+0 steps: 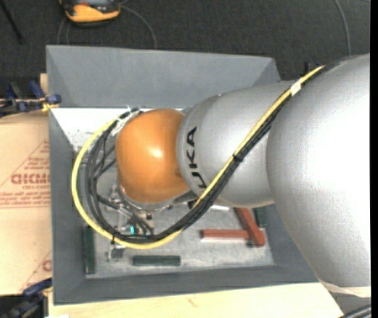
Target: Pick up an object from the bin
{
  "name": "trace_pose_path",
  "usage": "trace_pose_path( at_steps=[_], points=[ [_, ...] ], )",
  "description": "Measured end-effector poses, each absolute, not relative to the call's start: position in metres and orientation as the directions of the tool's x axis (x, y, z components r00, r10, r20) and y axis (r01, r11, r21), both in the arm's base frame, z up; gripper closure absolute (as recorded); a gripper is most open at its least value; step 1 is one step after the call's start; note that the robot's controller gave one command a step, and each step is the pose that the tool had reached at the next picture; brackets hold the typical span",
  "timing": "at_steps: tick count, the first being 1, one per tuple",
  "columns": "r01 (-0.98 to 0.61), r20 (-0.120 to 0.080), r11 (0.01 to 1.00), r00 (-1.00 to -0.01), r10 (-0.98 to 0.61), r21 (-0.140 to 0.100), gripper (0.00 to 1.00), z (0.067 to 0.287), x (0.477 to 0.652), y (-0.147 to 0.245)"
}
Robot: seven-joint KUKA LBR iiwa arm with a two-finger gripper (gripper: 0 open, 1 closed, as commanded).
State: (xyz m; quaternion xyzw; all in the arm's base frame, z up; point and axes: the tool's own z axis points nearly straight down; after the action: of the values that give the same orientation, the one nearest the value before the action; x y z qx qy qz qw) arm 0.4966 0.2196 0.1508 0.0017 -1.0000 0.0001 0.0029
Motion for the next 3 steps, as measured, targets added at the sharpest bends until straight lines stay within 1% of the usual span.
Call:
trace_pose_path(
  at_steps=[1,2,3],
  points=[
    [0.0,-0.001,1.0,-1.0,0.0,0.002,0.0,0.155,0.499,0.219],
    [-0.067,-0.001,0.998,-0.998,-0.067,0.02,1.0,0.086,0.499,0.151],
    [-0.064,-0.011,0.998,-0.998,-0.064,0.021,0.0,0.086,0.501,0.15]
  ],
)
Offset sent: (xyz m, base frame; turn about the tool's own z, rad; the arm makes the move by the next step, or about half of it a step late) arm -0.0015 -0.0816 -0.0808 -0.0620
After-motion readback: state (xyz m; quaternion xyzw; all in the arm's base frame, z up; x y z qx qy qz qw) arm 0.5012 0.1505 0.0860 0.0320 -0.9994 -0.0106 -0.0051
